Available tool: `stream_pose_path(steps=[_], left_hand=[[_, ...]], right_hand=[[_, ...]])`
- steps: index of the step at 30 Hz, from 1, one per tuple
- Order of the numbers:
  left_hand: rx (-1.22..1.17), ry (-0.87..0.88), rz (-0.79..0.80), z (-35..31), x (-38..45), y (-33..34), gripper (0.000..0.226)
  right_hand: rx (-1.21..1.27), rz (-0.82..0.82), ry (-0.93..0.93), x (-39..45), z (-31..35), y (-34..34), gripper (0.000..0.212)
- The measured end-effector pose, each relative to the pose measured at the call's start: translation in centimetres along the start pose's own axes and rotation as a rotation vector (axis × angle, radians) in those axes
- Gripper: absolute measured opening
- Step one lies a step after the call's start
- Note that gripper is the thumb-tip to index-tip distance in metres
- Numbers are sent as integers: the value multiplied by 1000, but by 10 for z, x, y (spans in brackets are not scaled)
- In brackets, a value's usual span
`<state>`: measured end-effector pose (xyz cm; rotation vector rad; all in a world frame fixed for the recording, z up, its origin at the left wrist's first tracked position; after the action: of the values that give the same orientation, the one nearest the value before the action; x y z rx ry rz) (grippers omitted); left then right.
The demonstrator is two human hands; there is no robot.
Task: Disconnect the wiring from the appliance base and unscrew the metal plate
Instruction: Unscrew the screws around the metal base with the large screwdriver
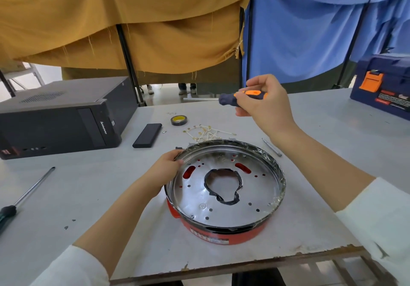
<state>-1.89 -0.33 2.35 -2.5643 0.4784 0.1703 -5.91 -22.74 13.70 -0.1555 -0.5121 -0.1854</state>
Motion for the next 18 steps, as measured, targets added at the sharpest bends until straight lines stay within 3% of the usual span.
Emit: stream_pose_path(steps=[8, 12, 18], left_hand=[[-252, -30, -15, 4, 0, -3, 27], [-334, -41, -30, 4, 0, -2, 24], [-603, -39, 32, 4, 1, 1, 36]], right_hand=[[91, -127, -194, 14, 43, 15, 18], [91, -102, -339, 24, 58, 24, 17], [-117, 9, -357, 38, 41, 57, 18]])
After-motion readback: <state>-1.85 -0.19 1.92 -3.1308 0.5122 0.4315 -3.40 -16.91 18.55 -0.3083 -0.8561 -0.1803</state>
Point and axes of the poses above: each hand's wrist, its own x-axis towards the middle knuckle, its own y-axis out of the palm, z = x × y, the point moved 3 cm from there along x, towards the middle knuckle, and after that the axes turned 10 degrees about z, right-handed, at the moved point
